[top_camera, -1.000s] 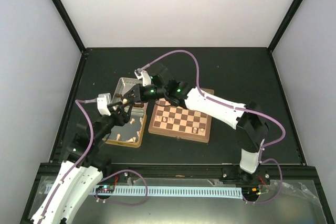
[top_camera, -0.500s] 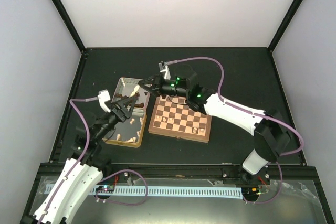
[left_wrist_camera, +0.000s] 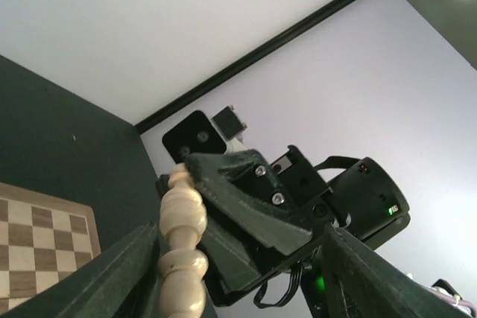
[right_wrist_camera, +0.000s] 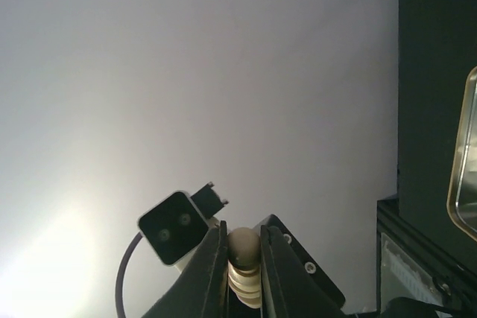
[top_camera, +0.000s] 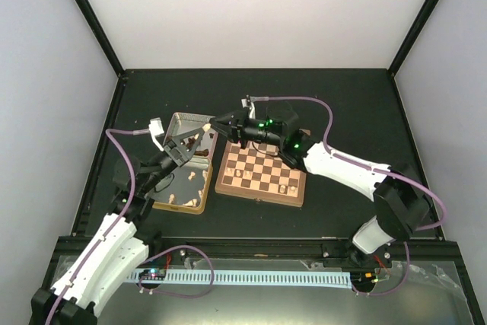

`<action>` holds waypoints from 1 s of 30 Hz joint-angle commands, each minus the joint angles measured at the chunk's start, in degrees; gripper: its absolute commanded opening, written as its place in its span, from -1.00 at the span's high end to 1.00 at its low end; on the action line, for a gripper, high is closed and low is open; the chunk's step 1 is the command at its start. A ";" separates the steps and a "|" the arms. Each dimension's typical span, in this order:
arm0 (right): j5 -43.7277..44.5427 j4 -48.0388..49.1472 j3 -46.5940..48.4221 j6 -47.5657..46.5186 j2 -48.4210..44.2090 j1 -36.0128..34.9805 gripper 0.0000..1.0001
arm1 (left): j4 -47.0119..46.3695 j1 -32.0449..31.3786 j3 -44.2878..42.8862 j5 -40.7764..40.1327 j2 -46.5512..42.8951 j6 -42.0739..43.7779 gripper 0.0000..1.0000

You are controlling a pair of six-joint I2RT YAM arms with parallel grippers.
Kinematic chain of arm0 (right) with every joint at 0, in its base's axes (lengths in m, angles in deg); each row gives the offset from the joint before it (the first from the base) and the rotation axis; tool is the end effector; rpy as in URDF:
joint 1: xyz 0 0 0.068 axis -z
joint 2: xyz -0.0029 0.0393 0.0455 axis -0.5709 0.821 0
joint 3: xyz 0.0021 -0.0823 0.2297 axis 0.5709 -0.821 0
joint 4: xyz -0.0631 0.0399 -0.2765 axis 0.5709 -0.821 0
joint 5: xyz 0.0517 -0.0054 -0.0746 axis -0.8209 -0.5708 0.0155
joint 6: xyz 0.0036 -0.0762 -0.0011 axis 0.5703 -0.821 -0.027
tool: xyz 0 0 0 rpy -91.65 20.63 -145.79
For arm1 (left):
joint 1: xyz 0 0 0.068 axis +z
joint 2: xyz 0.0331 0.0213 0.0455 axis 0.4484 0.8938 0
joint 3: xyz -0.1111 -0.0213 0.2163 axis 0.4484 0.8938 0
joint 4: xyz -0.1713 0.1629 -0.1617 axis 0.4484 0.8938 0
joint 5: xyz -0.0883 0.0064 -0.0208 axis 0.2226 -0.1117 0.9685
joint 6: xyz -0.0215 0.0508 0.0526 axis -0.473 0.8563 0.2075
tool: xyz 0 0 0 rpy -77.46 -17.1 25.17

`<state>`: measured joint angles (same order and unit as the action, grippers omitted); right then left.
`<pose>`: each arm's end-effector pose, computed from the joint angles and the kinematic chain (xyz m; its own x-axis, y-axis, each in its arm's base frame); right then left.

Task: Set up the chess pieces on the board
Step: Place the chess piece on the chessboard.

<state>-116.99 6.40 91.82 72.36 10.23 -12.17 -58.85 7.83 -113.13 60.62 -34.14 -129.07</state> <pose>0.2614 0.3254 0.2718 -0.9632 0.2525 0.0918 0.1000 0.0199 0.9948 0.2091 -0.1023 0.2826 -0.5582 -0.6603 -0.5024 0.4767 0.2404 -0.8456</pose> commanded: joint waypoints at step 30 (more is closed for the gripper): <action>3.20 -2.08 -1.73 -2.78 -5.04 1.63 0.79 | -1.44 0.29 -1.39 2.74 4.27 -1.19 0.50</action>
<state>-114.06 3.91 90.79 70.72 7.30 -10.75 -59.44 7.83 -113.11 64.23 -30.21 -131.04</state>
